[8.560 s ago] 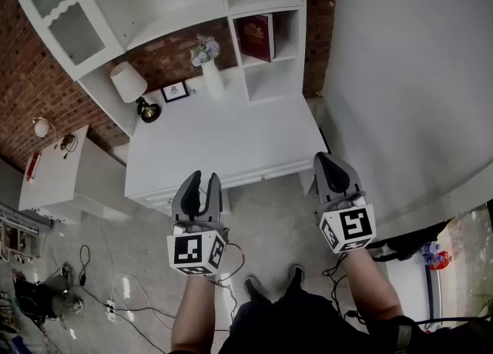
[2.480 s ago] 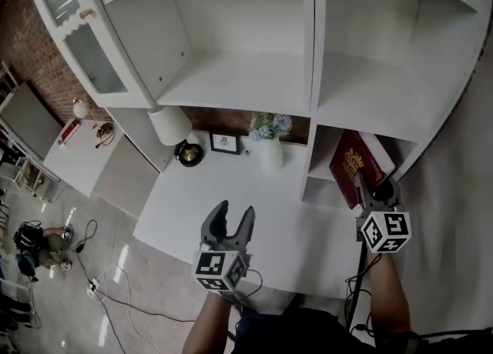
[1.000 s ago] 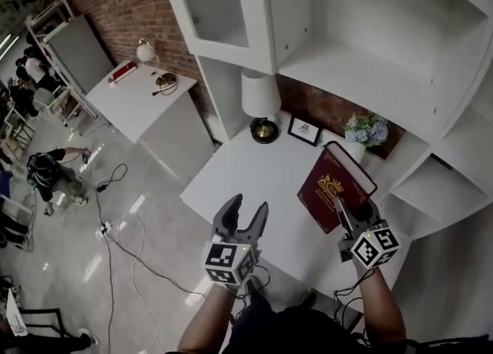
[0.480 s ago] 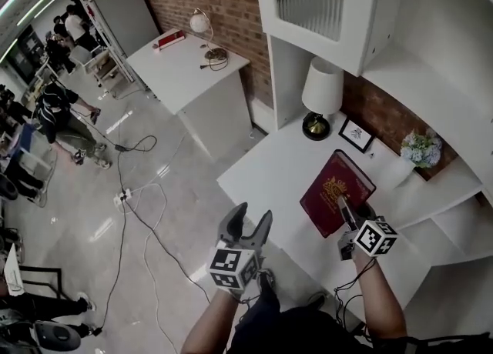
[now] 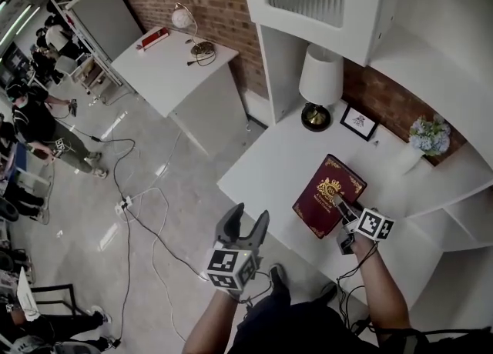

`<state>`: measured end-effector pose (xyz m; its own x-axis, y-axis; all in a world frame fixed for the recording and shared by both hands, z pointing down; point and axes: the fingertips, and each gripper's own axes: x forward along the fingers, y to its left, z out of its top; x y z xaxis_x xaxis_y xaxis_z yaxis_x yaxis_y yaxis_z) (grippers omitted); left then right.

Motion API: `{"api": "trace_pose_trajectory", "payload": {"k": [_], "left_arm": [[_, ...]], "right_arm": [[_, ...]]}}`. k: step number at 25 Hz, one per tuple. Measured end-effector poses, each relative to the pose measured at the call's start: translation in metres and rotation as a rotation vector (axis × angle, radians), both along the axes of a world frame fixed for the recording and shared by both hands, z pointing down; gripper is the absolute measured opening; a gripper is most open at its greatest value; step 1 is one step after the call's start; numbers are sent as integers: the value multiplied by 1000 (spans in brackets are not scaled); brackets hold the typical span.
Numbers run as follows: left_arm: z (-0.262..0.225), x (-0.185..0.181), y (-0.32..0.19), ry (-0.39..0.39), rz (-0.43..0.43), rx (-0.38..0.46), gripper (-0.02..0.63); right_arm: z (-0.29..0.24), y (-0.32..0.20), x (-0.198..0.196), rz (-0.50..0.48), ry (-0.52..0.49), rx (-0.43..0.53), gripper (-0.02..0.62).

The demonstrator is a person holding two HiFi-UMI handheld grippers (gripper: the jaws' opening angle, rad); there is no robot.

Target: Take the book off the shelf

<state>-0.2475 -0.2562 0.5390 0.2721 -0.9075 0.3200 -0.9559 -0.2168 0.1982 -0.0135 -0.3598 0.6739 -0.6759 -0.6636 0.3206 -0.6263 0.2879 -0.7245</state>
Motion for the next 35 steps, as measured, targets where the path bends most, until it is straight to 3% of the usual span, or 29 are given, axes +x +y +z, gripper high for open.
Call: {"api": "trace_pose_trajectory", "payload": {"k": [3,7,12,15,18,21,24,28,33,35], "left_arm": [[8,-4,-8,-2,18,-19,253],[13,-5,-17,5,35,-35,253],[24,-10,-16,11,36,-54,253],[28,-13,-12,18,26,-65,254],[27,-16,-8,25,19,-64,253],[25,-17,-4,29,12,-65,253],[26,-14,0,29,10,-65,253],[25,-6,2,31,23,-57,253],[19,5,4,37,37,-48,253],[14,11,3,38,42,-33,253]], "right_arm": [[32,6,-11,-15,-128,-165,209],[69,10,-12,30,-202,-336,209],[92,3,-4,123,-262,-436,213],[104,0,2,161,-190,-463,231],[112,-2,7,174,-69,-475,269],[116,-2,15,199,44,-482,380],[118,2,25,208,140,-474,433],[116,5,41,203,269,-427,448],[75,4,50,208,326,-293,446],[45,2,47,191,299,-203,419]]}}
